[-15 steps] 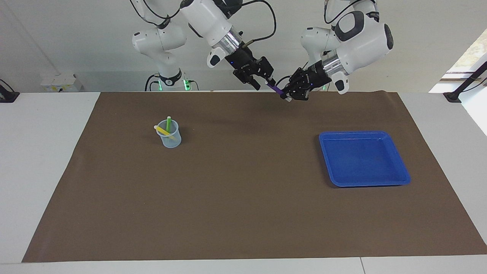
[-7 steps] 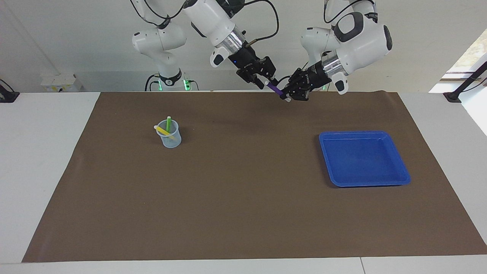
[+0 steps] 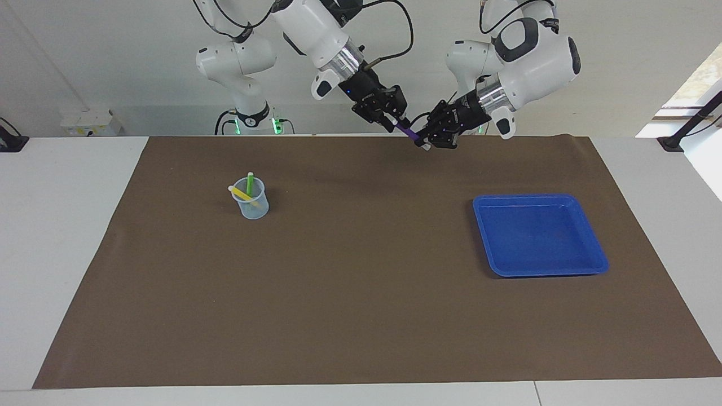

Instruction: Transfer and insert pens with both arms

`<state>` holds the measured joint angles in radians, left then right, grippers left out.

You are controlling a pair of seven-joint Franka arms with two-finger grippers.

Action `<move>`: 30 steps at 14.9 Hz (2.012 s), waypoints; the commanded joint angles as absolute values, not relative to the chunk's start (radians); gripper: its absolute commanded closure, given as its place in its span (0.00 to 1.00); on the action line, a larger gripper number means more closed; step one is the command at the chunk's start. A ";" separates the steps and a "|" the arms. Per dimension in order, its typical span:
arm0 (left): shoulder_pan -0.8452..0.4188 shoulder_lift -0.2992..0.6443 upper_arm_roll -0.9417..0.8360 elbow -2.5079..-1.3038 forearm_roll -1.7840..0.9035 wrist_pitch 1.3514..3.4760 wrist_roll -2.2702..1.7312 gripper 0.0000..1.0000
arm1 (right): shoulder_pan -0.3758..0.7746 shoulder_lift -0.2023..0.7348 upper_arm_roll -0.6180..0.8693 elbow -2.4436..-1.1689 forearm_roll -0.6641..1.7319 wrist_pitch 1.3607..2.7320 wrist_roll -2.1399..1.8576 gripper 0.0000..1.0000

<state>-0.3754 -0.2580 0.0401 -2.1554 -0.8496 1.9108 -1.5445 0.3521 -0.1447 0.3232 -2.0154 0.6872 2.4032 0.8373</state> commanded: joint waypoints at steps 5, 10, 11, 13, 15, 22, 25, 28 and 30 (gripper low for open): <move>-0.387 -0.296 0.040 -2.197 -0.882 1.942 -1.560 1.00 | 0.348 -0.138 0.328 -1.999 0.703 2.362 0.842 0.96; -0.394 -0.302 0.025 -2.195 -0.882 1.956 -1.560 0.00 | 0.345 -0.135 0.328 -1.988 0.693 2.336 0.839 0.97; -0.391 -0.302 0.025 -2.194 -0.882 1.950 -1.557 0.00 | 0.335 -0.132 0.327 -1.965 0.687 2.297 0.838 0.97; -0.387 -0.302 0.026 -2.191 -0.874 1.948 -1.546 0.00 | 0.309 -0.114 0.319 -1.912 0.637 2.185 0.801 0.97; -0.382 -0.290 0.029 -2.174 -0.861 1.948 -1.514 0.00 | 0.232 -0.106 0.321 -1.861 0.595 2.044 0.706 0.97; -0.377 -0.252 0.029 -2.109 -0.769 1.957 -1.502 0.00 | 0.034 -0.103 0.318 -1.756 0.303 1.681 0.111 0.96; -0.379 -0.236 0.029 -2.089 -0.733 1.963 -1.500 0.00 | 0.006 -0.104 0.316 -1.756 0.113 1.637 -0.088 0.96; -0.373 -0.223 0.029 -2.076 -0.661 1.973 -1.493 0.00 | -0.006 -0.158 0.316 -1.917 -0.012 1.734 -0.190 0.96; -0.359 -0.195 0.026 -2.027 -0.553 1.965 -1.450 0.00 | -0.034 -0.169 0.314 -1.999 -0.041 1.775 -0.265 0.96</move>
